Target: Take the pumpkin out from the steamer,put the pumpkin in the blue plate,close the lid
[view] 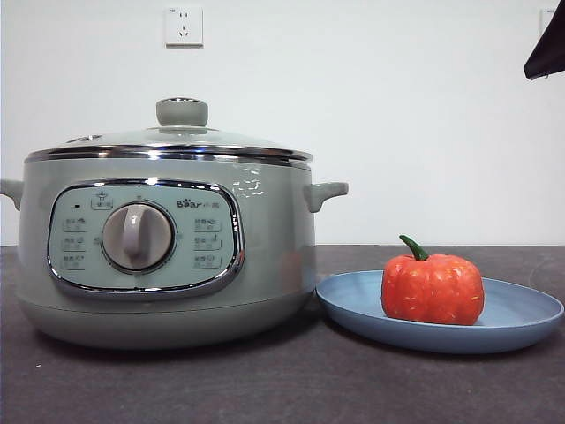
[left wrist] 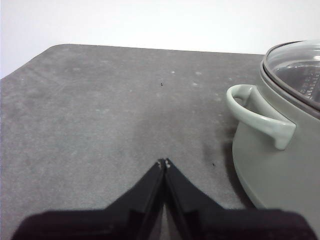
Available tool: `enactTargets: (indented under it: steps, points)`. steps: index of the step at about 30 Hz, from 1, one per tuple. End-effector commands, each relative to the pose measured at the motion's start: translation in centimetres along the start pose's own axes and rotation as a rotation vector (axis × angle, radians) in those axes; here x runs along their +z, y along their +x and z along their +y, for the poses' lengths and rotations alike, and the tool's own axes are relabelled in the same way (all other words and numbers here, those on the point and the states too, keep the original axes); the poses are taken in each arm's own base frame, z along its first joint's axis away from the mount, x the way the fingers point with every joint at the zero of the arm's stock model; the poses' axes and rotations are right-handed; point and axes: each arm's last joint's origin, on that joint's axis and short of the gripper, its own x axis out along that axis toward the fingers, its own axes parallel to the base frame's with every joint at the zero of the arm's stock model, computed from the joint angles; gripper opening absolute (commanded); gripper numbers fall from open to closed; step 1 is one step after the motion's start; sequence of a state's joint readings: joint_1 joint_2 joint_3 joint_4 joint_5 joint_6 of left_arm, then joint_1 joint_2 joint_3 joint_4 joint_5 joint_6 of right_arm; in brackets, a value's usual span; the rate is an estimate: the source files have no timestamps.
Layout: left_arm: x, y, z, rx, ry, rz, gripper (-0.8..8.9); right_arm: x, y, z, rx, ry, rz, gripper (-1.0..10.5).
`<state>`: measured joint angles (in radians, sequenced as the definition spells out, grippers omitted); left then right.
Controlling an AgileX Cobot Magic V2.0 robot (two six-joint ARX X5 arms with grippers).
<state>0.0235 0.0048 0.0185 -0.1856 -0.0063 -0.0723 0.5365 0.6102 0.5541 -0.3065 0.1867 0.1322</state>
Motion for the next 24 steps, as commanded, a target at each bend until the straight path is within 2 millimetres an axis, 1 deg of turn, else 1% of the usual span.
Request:
enactTargets:
  steps: [1,9,10,14,16,20,24]
  points:
    - [-0.5,0.1,0.0,-0.003,-0.007,0.015,-0.03,-0.1,0.0,0.0,-0.003,0.009,-0.003,0.0]
    - [-0.5,0.1,0.1,-0.003,-0.007,0.015,-0.03,-0.3,0.0,0.0,-0.005,-0.003,0.018,0.0]
    - [-0.5,0.1,0.1,-0.002,-0.007,0.015,-0.03,-0.4,-0.3,-0.1,-0.002,-0.011,0.02,0.0]
    - [-0.5,0.1,0.0,-0.003,-0.007,0.014,-0.03,-0.7,-1.7,-1.2,-0.096,-0.069,-0.018,0.0]
    - [-0.5,0.1,0.1,-0.002,-0.007,0.014,-0.03,-1.3,-2.1,-1.8,-0.115,-0.082,-0.045,0.0]
    - [-0.5,0.1,0.1,-0.002,-0.007,0.014,-0.03,-3.3,-2.7,-3.2,-0.109,-0.056,-0.092,0.0]
    - [-0.5,0.1,0.1,-0.002,-0.007,0.014,-0.03,-5.4,-2.6,-4.1,-0.114,-0.059,-0.182,0.0]
